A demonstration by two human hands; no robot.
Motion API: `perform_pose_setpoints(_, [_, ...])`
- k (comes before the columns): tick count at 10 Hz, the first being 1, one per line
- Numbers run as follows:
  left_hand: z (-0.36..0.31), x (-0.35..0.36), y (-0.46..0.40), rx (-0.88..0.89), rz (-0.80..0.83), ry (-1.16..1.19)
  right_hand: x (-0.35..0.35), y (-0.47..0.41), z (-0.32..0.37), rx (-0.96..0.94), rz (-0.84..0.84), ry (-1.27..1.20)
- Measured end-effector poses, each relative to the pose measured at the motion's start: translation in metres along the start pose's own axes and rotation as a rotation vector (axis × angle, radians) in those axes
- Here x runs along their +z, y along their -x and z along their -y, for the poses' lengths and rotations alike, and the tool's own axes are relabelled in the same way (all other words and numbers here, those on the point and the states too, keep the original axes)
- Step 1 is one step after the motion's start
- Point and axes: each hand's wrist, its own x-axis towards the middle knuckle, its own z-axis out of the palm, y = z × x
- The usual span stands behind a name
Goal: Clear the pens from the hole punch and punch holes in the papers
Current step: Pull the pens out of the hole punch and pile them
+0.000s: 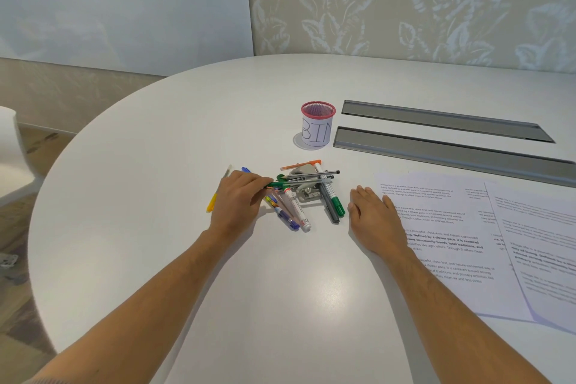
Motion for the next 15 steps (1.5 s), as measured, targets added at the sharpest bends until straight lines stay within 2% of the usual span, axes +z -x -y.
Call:
perform_pose_setpoints(2, [0.017, -0.012, 0.004, -0.186, -0.151, -0.057, 0.000, -0.001, 0.000, -0.002, 0.010, 0.003])
perform_pose_setpoints(3, [0.026, -0.019, 0.008, -0.387, -0.148, -0.083, -0.001, 0.000, 0.001, -0.001, 0.008, 0.000])
perform_pose_setpoints(5, [0.028, -0.025, 0.013, -0.574, 0.007, -0.197, 0.000, -0.001, 0.001, 0.003, 0.004, -0.005])
perform_pose_setpoints(6, [0.027, -0.025, 0.013, -0.598, 0.059, -0.256, 0.000, -0.001, 0.000, 0.007, 0.009, -0.006])
perform_pose_setpoints(8, [0.022, -0.024, 0.014, -0.614, 0.177, -0.365, 0.000, -0.001, 0.000, 0.004, 0.007, -0.009])
perform_pose_setpoints(10, [0.015, -0.019, 0.014, -0.587, 0.192, -0.286, 0.000, -0.002, 0.001, 0.003, 0.007, -0.008])
perform_pose_setpoints(12, [0.002, -0.009, 0.012, -0.320, 0.189, -0.020, 0.000, -0.001, 0.001, 0.002, 0.000, -0.013])
perform_pose_setpoints(13, [-0.010, -0.004, 0.010, -0.190, 0.332, 0.072, 0.000, 0.000, 0.001, 0.000, 0.001, -0.014])
perform_pose_setpoints(15, [-0.022, 0.000, 0.011, -0.194, 0.419, 0.101, 0.000, 0.000, 0.000, 0.004, -0.005, -0.024])
